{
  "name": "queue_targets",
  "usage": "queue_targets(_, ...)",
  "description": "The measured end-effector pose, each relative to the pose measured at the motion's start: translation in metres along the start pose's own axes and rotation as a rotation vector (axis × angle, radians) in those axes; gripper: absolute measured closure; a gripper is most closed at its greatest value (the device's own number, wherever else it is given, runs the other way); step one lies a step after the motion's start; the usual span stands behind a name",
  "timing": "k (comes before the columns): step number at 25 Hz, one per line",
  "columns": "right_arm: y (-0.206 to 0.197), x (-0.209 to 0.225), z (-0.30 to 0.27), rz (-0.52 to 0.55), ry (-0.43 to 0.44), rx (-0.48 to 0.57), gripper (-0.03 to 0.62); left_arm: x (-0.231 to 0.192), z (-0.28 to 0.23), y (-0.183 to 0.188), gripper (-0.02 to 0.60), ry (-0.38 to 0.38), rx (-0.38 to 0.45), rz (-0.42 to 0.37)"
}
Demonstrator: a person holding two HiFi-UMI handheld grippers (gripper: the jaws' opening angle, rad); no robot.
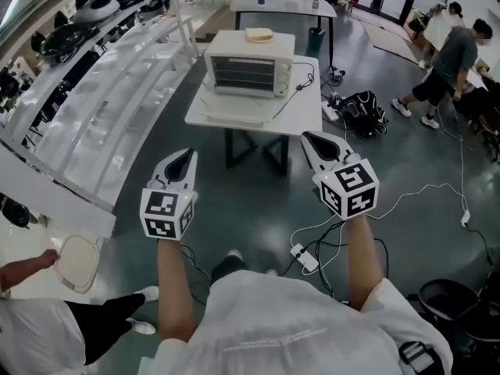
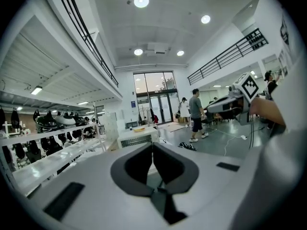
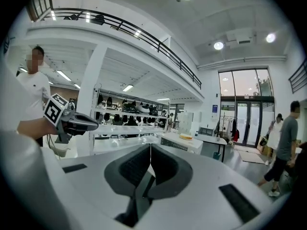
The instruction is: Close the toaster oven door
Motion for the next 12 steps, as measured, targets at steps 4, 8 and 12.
queue_targets(4,0.008,0.02,-0.028,0.0,-0.01,0.007,0.579,-0.016,-0.031,0.01,0.561,0.002,0.012,-0.004)
queue_targets(8,0.021,0.035,-0.072,0.006,-0.026,-0.001,0.579,-0.048,-0.075,0.014,0.561,-0.009,0.02,0.003)
queue_targets(12,0.044,0.052,-0.129,0.011,-0.062,-0.013,0.579,-0.1,-0.131,0.023,0.561,-0.03,0.03,0.017)
Point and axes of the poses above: the fingertips, and each gripper's own axes: z backward along the fingers, x to its right, y out of its top, the point moved 10 cm from there along z, backward along the fingers, and after that the axes turned 15 degrees about -x, right-handed, at the moved point
